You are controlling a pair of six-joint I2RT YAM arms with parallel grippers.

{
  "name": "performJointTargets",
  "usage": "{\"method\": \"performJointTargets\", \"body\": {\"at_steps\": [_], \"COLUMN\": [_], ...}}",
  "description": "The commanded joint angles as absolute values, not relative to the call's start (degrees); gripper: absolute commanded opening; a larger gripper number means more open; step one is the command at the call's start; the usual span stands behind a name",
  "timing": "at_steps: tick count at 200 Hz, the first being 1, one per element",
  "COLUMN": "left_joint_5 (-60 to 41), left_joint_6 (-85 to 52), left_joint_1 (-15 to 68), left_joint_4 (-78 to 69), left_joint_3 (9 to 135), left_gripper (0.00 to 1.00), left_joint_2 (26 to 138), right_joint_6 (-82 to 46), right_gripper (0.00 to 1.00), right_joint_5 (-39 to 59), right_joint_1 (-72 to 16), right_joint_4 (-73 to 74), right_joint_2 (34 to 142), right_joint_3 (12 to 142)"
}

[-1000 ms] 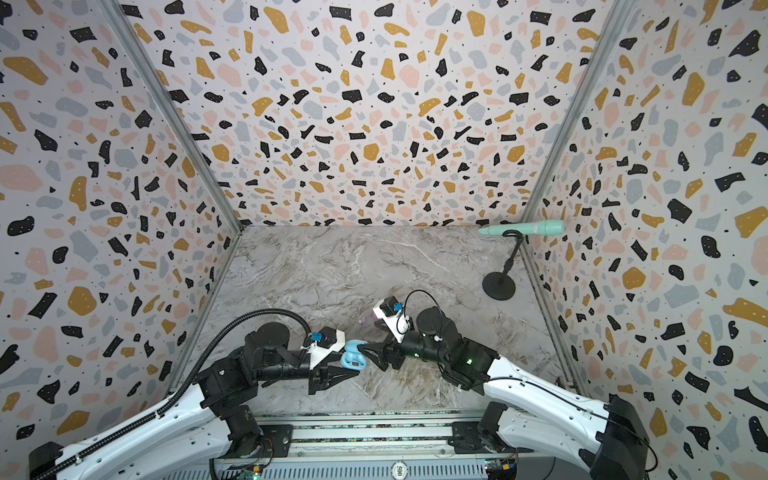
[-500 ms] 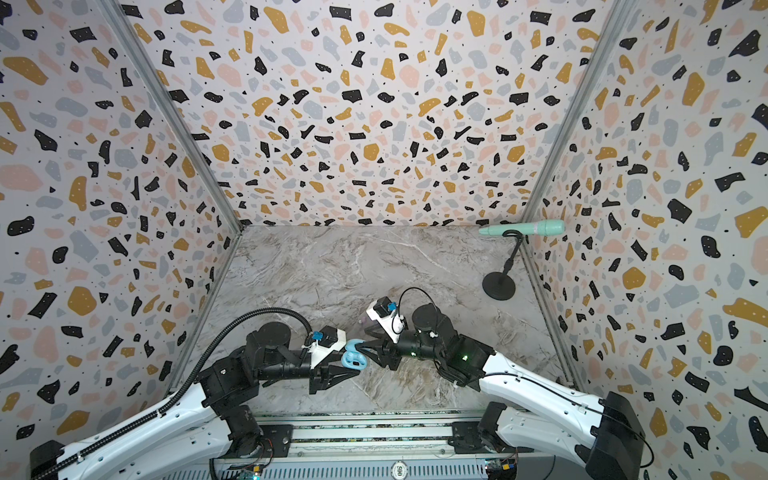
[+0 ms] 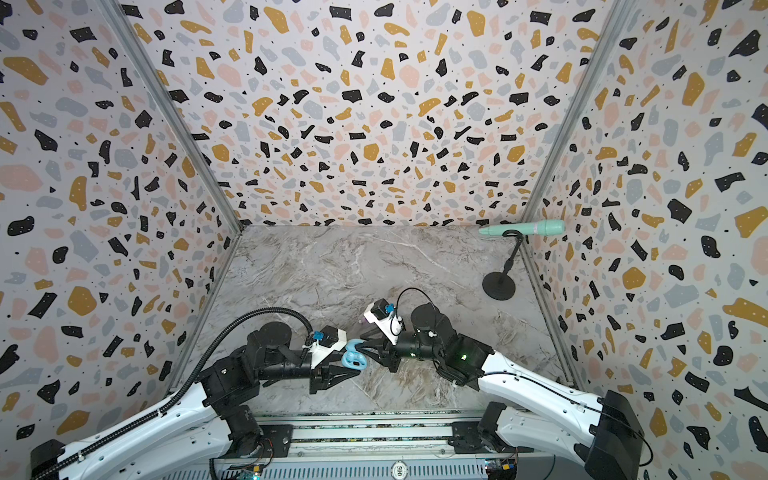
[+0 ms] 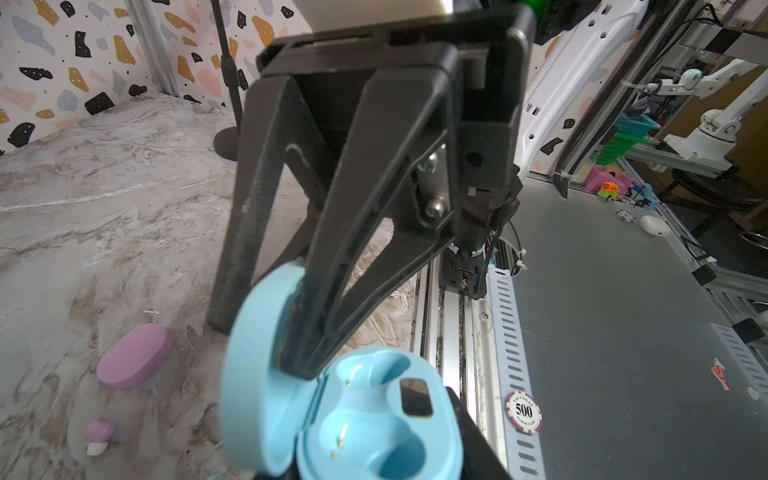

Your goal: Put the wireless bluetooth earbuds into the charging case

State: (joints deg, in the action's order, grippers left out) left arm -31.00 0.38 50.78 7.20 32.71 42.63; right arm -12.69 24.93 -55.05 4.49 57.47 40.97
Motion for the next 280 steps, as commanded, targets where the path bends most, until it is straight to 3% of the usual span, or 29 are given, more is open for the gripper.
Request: {"method": "performJointTargets", "body": {"at_steps": [1,143,176,200,232,238,280], "left_joint_5": [-31.8,-31.0,-29.9,-29.4,-27.5,-27.4,-29.1], "left_joint_6": [0.3,0.2,0.0,-0.4,-1.6,-2.0,-2.8], "left_joint_1": [50.9,50.9,50.9,50.9,50.9,50.9,51.0], "left_joint_4": [4.2,4.1,3.9,3.8,3.0,2.5,1.9], "left_joint_3": [32.8,33.0,33.0,32.7,32.1,31.9,31.8], "left_gripper": [0.0,0.0,0.0,0.17,0.48,0.58,0.66], "left_joint_2": [42.6,42.8,42.9,43.0,42.3,42.1,41.5], "right_joint_6": [-12.0,-11.6,-11.6,-11.6,-11.7,-11.7,-11.9], "right_gripper": [0.28,0.15,0.08,0.0,0.0,0.0,0.0], "right_joint_5": [25.8,26.8,27.1,26.6,26.1,25.7,23.1], "right_joint_1": [-55.4,-55.8,-55.9,-56.0,-55.9,-56.0,-55.9], "right_joint_4": [4.9,6.1,6.6,6.9,7.1,7.1,6.9], "right_joint_2": [57.2,56.5,56.1,55.5,54.5,54.4,53.7], "right_joint_3": [43.5,42.4,42.0,41.7,41.4,41.4,41.6]}}
